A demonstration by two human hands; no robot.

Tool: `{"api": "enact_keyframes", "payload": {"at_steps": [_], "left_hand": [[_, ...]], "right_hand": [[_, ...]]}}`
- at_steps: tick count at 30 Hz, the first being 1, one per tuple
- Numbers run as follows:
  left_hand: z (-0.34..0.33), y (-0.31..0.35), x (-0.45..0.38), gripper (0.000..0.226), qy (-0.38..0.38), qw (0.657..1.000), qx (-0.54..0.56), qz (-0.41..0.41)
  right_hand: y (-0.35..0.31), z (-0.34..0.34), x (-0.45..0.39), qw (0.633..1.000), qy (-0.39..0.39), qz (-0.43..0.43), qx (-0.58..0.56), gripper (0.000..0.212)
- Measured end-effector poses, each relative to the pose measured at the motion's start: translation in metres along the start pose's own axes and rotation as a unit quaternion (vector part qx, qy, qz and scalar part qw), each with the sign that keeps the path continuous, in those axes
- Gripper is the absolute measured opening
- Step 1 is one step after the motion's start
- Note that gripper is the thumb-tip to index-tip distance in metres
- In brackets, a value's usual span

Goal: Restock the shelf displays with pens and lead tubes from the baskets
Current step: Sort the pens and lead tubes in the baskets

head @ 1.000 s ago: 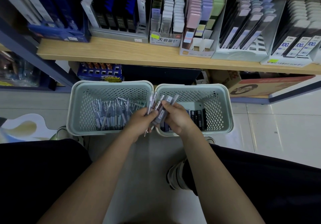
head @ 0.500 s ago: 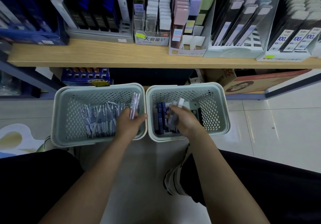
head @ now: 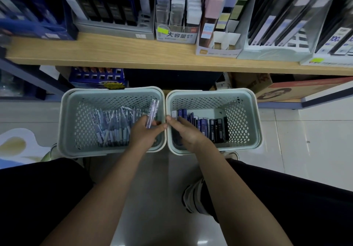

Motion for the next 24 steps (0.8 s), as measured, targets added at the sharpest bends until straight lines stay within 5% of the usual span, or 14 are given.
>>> {"api": "enact_keyframes", "payload": {"at_steps": [6,12,15,18,22,24], "left_hand": [[0.004,0.001,0.005,0.025,-0.021,1.000,0.006,-0.013],[0.022,0.006,0.013,0.008,-0.060,0.996,0.061,-0.027],[0.038,0.012,0.017,0.005,-0.092,0.991,0.080,-0.046],[0.055,0.014,0.021,0.022,-0.120,0.987,0.048,-0.092],[0.082,0.000,0.017,0.037,-0.142,0.982,0.007,-0.123],[0.099,-0.016,0.006,0.050,-0.079,0.984,-0.076,-0.143]], "right_hand": [[-0.009,-0.002,0.012,0.998,0.029,0.055,0.013,0.064],[-0.030,-0.025,0.014,0.957,0.206,0.172,0.111,0.035],[-0.036,-0.056,0.010,0.960,0.129,0.169,0.181,0.036],[-0.026,-0.090,-0.002,0.956,0.049,0.099,0.272,0.062],[-0.018,-0.109,-0.023,0.972,0.090,0.080,0.204,0.028],[-0.016,-0.114,-0.035,0.972,0.122,0.074,0.189,0.029]]}}
Point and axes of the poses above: each hand's wrist, its own x-axis away from the middle knuckle, its own z-axis out of the back of the hand, y = z × x, the point moved 2 cm from there along -x, towards the middle knuckle, and after that the axes turned 3 degrees about z, right-handed, at the moved point
